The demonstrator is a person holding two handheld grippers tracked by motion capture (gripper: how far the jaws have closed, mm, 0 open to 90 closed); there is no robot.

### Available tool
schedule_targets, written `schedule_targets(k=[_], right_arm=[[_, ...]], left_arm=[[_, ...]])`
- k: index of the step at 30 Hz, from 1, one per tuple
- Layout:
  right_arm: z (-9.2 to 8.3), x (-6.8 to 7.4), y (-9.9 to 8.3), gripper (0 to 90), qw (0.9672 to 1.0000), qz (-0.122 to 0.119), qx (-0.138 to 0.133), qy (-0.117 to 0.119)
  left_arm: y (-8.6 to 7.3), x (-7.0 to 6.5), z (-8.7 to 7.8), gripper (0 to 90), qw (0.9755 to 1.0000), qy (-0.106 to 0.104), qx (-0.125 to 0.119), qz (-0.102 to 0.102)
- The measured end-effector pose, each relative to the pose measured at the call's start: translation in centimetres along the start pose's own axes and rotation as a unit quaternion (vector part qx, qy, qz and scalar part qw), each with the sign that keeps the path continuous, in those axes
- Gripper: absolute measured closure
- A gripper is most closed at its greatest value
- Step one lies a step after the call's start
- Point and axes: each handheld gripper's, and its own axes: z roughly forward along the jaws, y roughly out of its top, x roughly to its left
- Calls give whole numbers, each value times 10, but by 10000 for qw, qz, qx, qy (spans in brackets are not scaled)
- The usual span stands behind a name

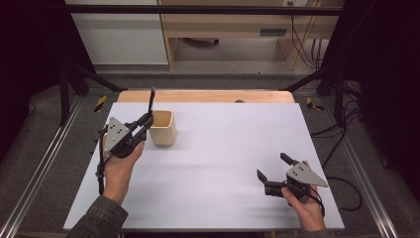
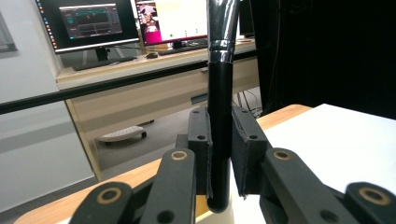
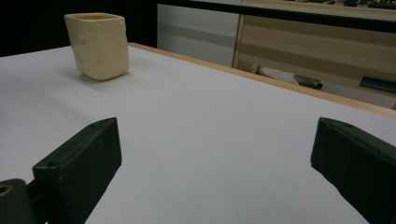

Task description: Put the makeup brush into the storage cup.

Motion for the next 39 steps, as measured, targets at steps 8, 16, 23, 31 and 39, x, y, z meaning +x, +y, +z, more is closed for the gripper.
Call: schedule_targets(k=[8, 16, 23, 31, 39], right_arm=[[-1, -2, 0, 25, 10000, 4, -16, -3], [-1, -2, -1, 25, 10000, 3, -14, 14], [-1, -3, -1, 24, 10000, -6, -13, 12], [0, -2, -2, 26, 10000, -63, -2, 47], [0, -2, -2, 28, 9999, -5, -57, 136]], left_arm=[[-2, 7, 3, 789, 9999, 122, 111, -27], [0, 11, 10, 789, 9997, 180, 111, -74], [1, 11, 19, 789, 9997, 189, 137, -76], [1, 11, 28, 789, 9996, 196, 163, -105], [-2, 10, 34, 789, 9994, 207, 169, -206]])
